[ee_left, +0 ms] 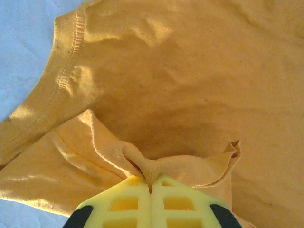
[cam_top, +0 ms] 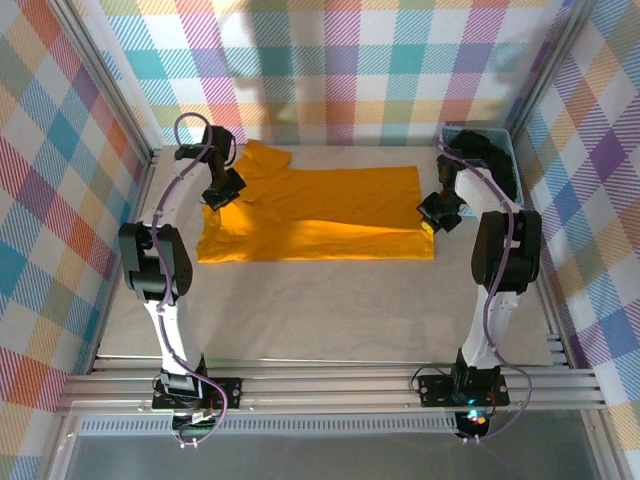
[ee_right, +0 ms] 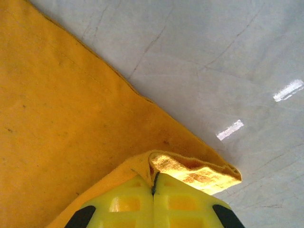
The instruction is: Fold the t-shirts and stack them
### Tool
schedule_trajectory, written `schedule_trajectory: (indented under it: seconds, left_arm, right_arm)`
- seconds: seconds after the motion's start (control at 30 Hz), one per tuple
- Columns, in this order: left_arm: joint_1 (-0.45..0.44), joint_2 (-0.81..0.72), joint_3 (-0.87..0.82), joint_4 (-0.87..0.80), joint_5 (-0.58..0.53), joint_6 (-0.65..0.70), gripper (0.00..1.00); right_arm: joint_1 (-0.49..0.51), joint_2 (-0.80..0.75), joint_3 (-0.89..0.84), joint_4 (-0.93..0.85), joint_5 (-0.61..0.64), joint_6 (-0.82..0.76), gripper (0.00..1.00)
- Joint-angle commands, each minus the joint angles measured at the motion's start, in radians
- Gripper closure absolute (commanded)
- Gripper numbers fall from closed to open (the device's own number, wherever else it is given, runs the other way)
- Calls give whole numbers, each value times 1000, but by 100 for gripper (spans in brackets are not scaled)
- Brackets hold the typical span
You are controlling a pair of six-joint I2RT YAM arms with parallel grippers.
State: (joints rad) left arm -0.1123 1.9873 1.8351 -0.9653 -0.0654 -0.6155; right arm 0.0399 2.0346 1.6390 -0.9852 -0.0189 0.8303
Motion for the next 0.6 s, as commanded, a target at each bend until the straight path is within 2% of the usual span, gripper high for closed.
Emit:
schedule_trajectory:
  seconds: [0.0, 0.3, 0.37, 0.4, 0.47, 0.53, 0.57]
  left_arm:
    - [15, 21, 29, 2, -17, 21, 100]
    - [23, 96, 105, -7, -49, 26, 100]
    - [25, 90, 105, -13, -72, 32, 100]
    - [26, 87, 105, -21, -86, 33, 96]
    - [33, 79, 92, -34, -105, 34, 66]
    - [36, 56, 63, -43, -142, 30, 43]
    - [37, 32, 33, -36, -157, 28, 40]
  right_arm:
    - [-4, 31, 35, -10, 1, 1, 100]
    - [-5, 77, 78, 53, -45, -79, 100]
    - [-6, 99, 122, 26, -60, -118, 93]
    - [-7, 105, 138, 14, -64, -135, 89]
    - [-6, 102, 153, -9, -54, -163, 76]
    - [-8, 74, 142, -18, -41, -179, 66]
    - [-8, 53, 130, -21, -33, -188, 62]
